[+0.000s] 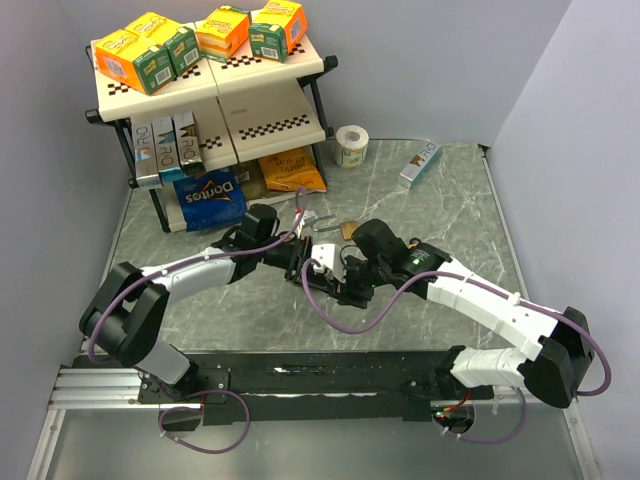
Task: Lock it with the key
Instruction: Place the lock at the center of the board.
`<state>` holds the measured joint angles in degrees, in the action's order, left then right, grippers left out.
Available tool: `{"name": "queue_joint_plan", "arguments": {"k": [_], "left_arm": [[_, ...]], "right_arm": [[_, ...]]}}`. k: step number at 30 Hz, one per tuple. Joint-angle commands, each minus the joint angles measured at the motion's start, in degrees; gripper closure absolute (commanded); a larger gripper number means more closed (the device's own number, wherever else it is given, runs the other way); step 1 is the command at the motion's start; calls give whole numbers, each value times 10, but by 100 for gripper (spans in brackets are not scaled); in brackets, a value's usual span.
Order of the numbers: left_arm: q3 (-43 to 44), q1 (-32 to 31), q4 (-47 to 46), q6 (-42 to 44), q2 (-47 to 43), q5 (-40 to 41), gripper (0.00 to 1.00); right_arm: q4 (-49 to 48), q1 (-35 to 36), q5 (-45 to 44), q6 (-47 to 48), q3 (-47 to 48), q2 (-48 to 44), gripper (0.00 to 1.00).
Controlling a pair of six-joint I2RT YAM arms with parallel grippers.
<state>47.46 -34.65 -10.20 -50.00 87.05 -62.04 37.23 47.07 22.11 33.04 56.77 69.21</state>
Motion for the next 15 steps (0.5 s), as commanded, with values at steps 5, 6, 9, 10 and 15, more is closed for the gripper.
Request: {"name": "queue_joint_plan", "arguments": {"k": [5,6,9,10,15], "left_arm": [[-5,44,45,64,-78,-11,35],[-8,62,58,83,-95,-7,33],[-11,90,105,138,-133,9,29],[-9,93,129,154,-141,15,26],[24,98,220,254,-168,45,11]], "right_arm": [[50,-110,37,-13,-17,-47,85],[72,-125,41,-11,-30,-62,85],[96,-195,24,4,-67,-93,85],[112,-211,16,21,-77,-97,85],[153,-340,-15,63,-125,-70,85]]}}
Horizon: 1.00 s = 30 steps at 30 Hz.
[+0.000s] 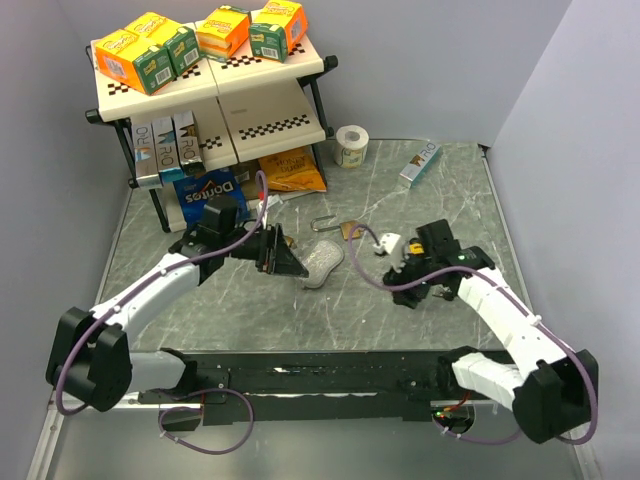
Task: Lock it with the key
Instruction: Place the lock at the center of the board.
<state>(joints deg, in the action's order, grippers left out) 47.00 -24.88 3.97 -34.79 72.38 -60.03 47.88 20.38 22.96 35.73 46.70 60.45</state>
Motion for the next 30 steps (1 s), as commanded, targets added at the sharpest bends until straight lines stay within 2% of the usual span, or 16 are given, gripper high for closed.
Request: {"name": "queue_joint_plan", "arguments": {"k": [1,5,6,17,21,22,28,29,30], "left_arm": [[34,0,80,104,-24,28,10],[38,1,68,101,-32,36,1],[39,1,66,101,-32,36,3],[52,1,77,132,-37,46,4],[58,1,85,146,-40,48,4],[61,1,87,149,-40,49,4],[78,1,124,194,-43,61,4],[84,1,133,217,-39,59,4],[91,1,164,234,-37,57,4]], "right_arm": [[47,-89,-37,34,-27,27,85],[22,-142,-62,8,-29,80,85],[14,-150,-70,-6,-32,89,86],[-52,-162,-90,-68,-6,207,85],[-59,-167,-85,-82,6,241,82],[-61,-168,-81,-85,7,245,80],[-64,-167,-82,-93,14,260,52],[-65,-167,-82,-94,15,260,44],[-64,-167,-83,-95,16,260,41]]}}
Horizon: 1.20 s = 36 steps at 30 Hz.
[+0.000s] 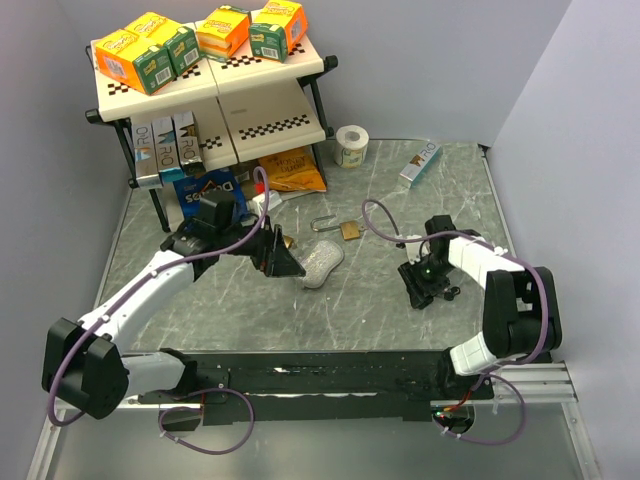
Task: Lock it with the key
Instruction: Place the lock at the center of the board, then pick up the lock from the center of the board.
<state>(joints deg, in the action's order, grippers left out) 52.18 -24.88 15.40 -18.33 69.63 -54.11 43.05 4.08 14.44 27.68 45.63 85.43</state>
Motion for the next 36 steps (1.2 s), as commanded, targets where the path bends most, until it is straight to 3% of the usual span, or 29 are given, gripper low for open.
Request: {"name": "queue_joint_plan", "arguments": {"k": [1,5,13,21,28,36], "left_arm": [[59,1,67,89,-6,3,4],[106,1,148,198,2,43,4],[125,4,197,277,-39,87,4],[161,7,337,419,-58,143,4],[196,7,464,622,0,197,4],[252,7,541,798,117,204,1]], "right_arm": [[-13,-4,3,-15,27,11,37],[-9,-5,3,-14,30,-1,22],[44,-4,30,-2,86,-44,19],[113,-4,76,43,204,-127,7],[154,-4,146,59,307,-198,1],[199,-4,265,47,313,-307,0]]}}
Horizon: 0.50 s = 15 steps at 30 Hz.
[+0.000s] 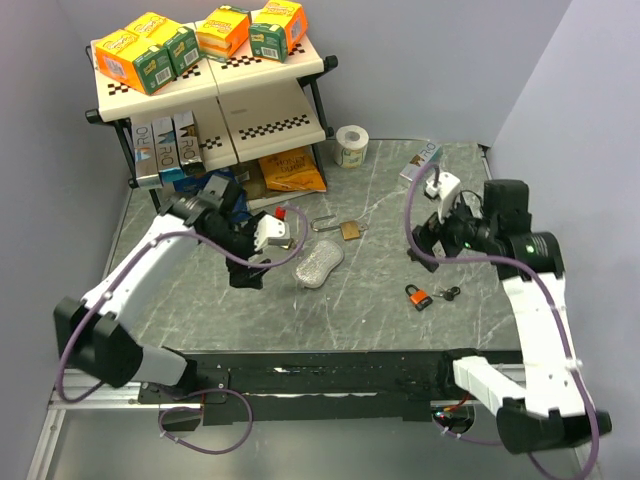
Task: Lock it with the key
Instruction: Pick up the lock from the center of the board.
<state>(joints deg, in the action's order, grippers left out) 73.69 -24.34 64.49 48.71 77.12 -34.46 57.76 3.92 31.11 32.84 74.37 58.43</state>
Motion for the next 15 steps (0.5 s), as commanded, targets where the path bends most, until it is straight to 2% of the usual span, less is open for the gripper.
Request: {"name": "queue_joint_plan", "arguments": {"k": [1,7,10,15], "left_arm": [[40,2,45,146,53,10,2],[95,2,42,248,170,4,5],[157,2,72,298,271,4,4],[259,7,88,347,377,18,8]], "right_arm": [[56,-3,112,-15,25,-44,0],[14,-3,120,-67,-5,-68,0],[10,-3,116,-31,-23,-69,0],[41,-3,107,-19,-19,-52,0]]}}
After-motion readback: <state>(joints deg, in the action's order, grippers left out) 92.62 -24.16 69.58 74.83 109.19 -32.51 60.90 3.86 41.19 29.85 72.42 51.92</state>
